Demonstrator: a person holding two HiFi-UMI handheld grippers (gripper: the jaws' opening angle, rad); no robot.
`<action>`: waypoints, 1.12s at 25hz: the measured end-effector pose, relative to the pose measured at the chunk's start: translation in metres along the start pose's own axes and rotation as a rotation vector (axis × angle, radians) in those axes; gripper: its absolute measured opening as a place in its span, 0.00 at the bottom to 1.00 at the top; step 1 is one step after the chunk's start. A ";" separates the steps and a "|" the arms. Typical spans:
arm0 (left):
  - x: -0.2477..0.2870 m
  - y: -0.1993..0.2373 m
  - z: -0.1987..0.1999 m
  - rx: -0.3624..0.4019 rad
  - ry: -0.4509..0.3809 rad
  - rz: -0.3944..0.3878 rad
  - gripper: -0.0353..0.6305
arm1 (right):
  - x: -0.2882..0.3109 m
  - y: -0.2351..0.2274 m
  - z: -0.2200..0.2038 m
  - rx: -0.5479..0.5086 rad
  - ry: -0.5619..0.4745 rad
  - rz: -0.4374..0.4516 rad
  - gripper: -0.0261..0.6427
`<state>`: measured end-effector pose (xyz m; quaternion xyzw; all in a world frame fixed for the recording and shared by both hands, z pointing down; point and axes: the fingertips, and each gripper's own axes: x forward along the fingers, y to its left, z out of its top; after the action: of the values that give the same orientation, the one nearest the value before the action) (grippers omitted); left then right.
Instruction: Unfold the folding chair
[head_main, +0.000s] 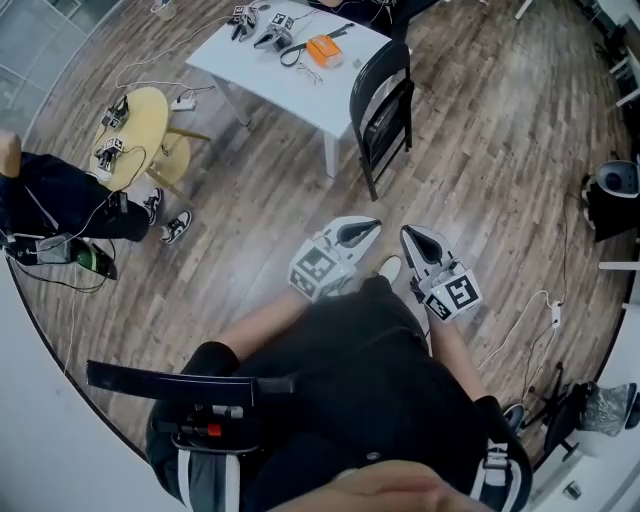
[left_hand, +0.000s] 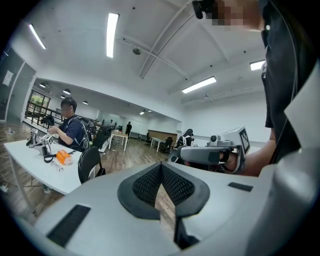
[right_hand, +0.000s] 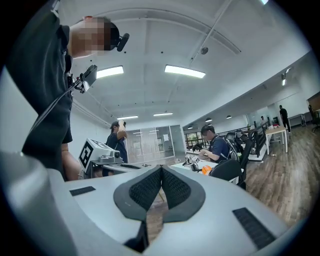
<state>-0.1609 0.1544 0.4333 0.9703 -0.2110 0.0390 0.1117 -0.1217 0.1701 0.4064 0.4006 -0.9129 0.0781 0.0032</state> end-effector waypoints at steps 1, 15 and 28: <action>0.008 0.003 0.002 0.001 -0.002 0.006 0.06 | 0.001 -0.009 0.001 -0.001 -0.002 0.004 0.05; 0.126 0.029 0.040 0.034 0.004 0.074 0.06 | 0.004 -0.129 0.032 -0.034 -0.012 0.139 0.05; 0.202 0.040 0.045 0.053 0.033 0.171 0.06 | -0.004 -0.201 0.037 -0.088 -0.007 0.241 0.05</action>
<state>0.0072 0.0278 0.4221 0.9505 -0.2903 0.0700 0.0857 0.0303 0.0335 0.3973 0.2877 -0.9570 0.0366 0.0083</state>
